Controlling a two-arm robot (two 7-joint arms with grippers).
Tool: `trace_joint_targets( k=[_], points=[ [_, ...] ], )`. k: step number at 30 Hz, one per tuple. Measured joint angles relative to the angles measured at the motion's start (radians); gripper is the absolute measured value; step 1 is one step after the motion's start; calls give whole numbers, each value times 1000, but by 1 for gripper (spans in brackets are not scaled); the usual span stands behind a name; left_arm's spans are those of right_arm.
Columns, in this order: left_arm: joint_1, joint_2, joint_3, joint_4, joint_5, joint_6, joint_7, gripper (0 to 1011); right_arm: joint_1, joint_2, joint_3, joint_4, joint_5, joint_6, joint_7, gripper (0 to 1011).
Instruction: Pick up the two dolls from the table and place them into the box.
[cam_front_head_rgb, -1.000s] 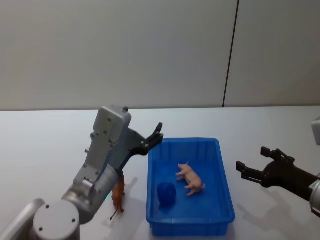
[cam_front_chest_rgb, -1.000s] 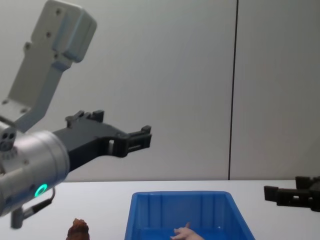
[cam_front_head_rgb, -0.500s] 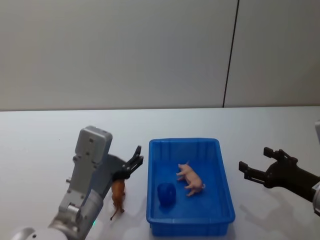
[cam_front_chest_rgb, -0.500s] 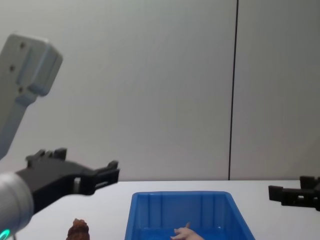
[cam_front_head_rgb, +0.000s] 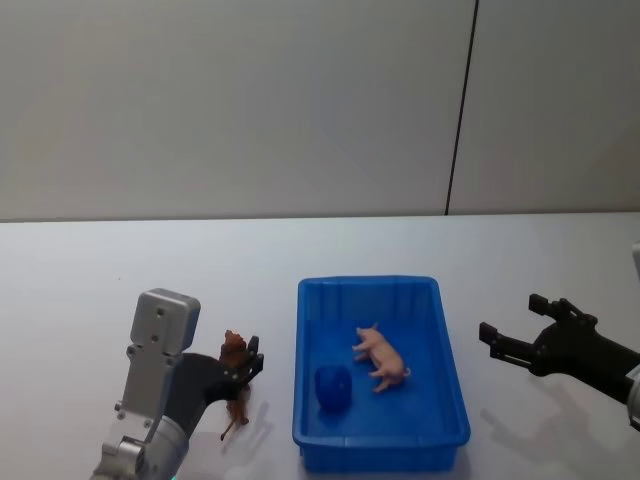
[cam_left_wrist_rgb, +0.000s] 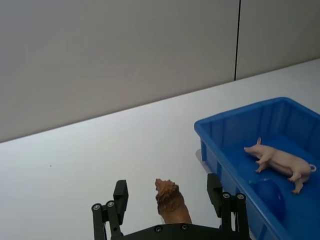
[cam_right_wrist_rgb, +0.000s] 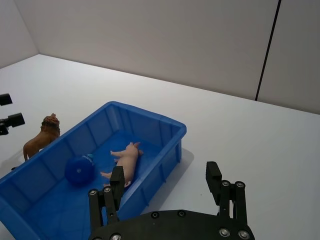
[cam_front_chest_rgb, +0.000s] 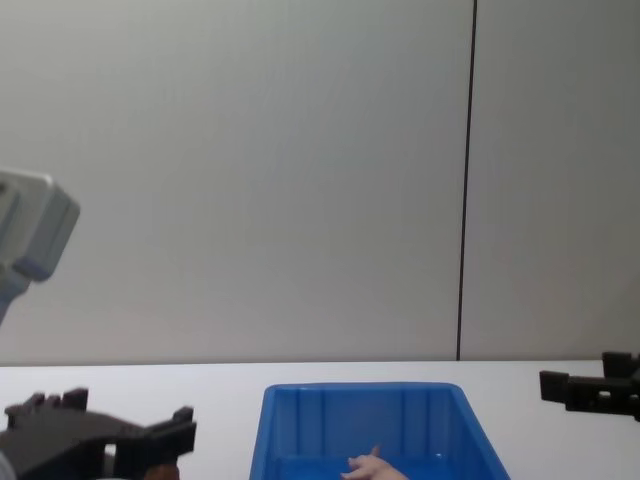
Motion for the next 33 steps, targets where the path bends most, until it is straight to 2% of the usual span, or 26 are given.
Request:
trace_joint_targets(
  k=[11,33],
  points=[
    [-18,-7,-15,64,-25,46,-75,1001,-1,1,1,-1,1,0,0,1001],
    [-115,-49,-47,227,-13,78,-225,1000,-1,1,1,-1,1,0,0,1001]
  ],
)
